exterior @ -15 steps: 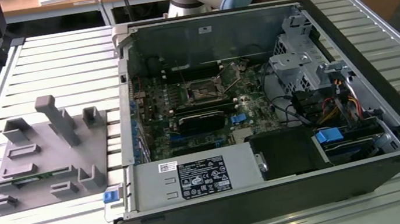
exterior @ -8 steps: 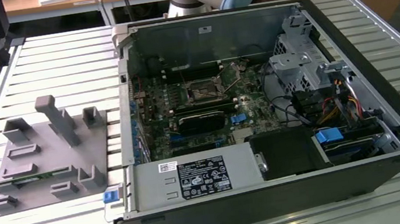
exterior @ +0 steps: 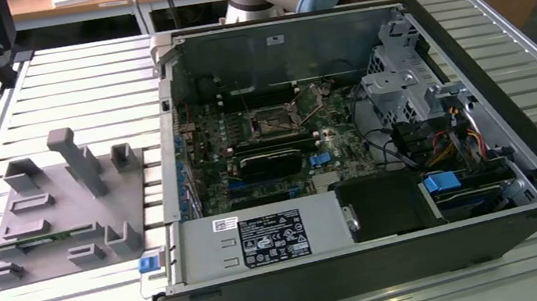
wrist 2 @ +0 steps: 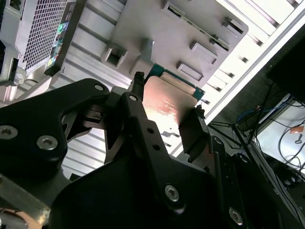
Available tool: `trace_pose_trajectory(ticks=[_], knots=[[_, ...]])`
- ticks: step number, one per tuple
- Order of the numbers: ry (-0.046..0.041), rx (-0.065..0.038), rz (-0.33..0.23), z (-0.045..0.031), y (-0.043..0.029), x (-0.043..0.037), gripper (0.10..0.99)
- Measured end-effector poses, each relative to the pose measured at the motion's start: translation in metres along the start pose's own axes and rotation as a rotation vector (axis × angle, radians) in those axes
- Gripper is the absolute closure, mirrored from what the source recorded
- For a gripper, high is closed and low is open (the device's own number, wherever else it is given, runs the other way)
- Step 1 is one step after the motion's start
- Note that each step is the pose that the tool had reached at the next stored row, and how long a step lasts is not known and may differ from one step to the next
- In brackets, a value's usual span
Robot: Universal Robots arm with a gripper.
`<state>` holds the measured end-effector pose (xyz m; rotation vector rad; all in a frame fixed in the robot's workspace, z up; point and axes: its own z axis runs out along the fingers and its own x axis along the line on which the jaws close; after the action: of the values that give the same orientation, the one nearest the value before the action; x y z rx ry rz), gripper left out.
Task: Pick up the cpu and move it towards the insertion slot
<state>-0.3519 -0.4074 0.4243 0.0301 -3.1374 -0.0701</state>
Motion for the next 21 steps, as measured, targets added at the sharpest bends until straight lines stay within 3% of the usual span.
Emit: trace_pose_trajectory(ticks=[21], knots=[[0.0001,0.0,0.0,-0.0001,-0.0002,-0.0103,0.545]])
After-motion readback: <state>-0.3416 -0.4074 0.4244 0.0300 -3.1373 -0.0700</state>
